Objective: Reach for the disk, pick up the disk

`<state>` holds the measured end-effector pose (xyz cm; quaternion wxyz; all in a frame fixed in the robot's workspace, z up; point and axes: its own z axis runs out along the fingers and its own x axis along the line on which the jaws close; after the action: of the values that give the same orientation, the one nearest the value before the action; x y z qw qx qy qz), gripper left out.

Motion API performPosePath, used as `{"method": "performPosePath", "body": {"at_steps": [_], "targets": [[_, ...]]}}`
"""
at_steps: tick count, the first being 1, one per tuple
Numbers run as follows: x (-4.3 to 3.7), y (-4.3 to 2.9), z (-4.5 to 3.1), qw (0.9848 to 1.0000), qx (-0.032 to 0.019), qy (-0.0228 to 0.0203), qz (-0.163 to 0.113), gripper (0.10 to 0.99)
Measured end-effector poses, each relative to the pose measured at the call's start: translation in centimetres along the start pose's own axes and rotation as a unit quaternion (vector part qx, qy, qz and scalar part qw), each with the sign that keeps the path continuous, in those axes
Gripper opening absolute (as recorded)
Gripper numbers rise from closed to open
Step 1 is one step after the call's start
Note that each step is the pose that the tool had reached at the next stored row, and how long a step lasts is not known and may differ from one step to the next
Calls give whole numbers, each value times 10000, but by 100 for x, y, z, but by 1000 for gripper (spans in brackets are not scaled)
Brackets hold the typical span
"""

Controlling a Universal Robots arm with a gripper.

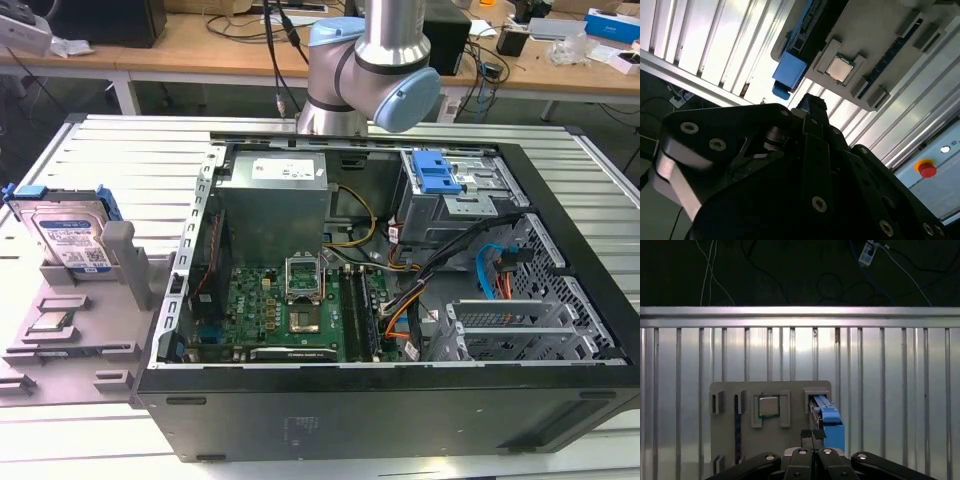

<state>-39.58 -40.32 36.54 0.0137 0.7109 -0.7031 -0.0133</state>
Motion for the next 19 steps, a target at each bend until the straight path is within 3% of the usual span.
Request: {"method": "performPosePath", "body": {"at_steps": [4, 9, 19], "targets": [[0, 0, 0, 9996, 0, 11, -285, 106], [0, 0, 0, 9980, 0, 24, -632, 106], [0, 0, 0, 9936, 0, 43, -1132, 106]]}}
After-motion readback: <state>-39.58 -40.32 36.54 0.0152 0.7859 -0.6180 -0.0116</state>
